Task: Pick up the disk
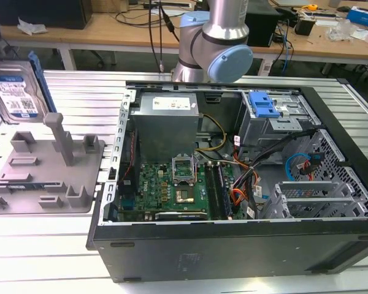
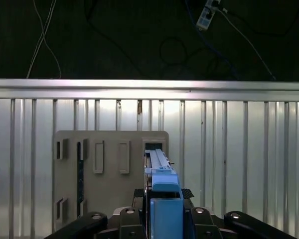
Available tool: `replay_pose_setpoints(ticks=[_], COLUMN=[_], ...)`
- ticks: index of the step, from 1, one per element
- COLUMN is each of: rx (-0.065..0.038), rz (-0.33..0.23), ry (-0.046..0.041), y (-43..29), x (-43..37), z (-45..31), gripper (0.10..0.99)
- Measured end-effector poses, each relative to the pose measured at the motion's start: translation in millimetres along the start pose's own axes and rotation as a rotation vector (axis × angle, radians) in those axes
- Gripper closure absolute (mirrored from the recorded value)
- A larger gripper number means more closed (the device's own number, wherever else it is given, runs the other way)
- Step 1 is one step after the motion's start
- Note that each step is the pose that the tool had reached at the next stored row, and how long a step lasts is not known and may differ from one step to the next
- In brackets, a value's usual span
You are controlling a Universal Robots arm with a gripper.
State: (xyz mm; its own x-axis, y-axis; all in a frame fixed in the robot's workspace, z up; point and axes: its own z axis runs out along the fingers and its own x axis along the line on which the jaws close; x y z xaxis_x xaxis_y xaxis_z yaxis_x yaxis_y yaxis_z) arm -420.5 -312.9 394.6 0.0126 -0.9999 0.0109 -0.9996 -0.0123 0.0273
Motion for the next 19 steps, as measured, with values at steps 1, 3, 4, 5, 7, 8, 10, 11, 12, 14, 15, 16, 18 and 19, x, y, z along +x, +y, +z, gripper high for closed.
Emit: replay_pose_setpoints(ticks=[1, 3, 4, 5, 7, 8, 10, 11, 12, 14, 15, 16, 18, 19], rx=[0.0, 0.0, 0.0, 0.0, 0.0, 0.0, 0.0, 0.0, 0.0, 0.0, 0.0, 0.0, 0.0, 0.0], rz=[0.0, 0.0, 0.0, 0.0, 0.0, 0.0, 0.0, 0.0, 0.0, 0.0, 0.0, 0.0, 0.0, 0.0], ry=[0.0, 0.0, 0.0, 0.0, 0.0, 0.0, 0.0, 0.0, 0.0, 0.0001, 0.0, 0.0, 0.0, 0.0], y=[0.2, 0.6, 0.8, 1.0, 1.4, 1.6, 2.2, 2.4, 2.5, 2.6, 2.6, 2.7, 2.7, 2.7], x=[0.2, 0.9, 1.4, 1.9, 2.6, 3.2, 4.7, 5.1, 5.3, 5.8, 5.8, 5.8, 5.8, 5.8], z=[-4.7, -22.2, -30.4, -38.0, -48.6, -57.2, -78.8, -84.3, -88.6, -95.9, -95.9, -95.9, -95.9, -96.0], gripper=[0.722, 0.722, 0.722, 0.722, 0.722, 0.722, 0.722, 0.722, 0.722, 0.722, 0.722, 0.722, 0.722, 0.722])
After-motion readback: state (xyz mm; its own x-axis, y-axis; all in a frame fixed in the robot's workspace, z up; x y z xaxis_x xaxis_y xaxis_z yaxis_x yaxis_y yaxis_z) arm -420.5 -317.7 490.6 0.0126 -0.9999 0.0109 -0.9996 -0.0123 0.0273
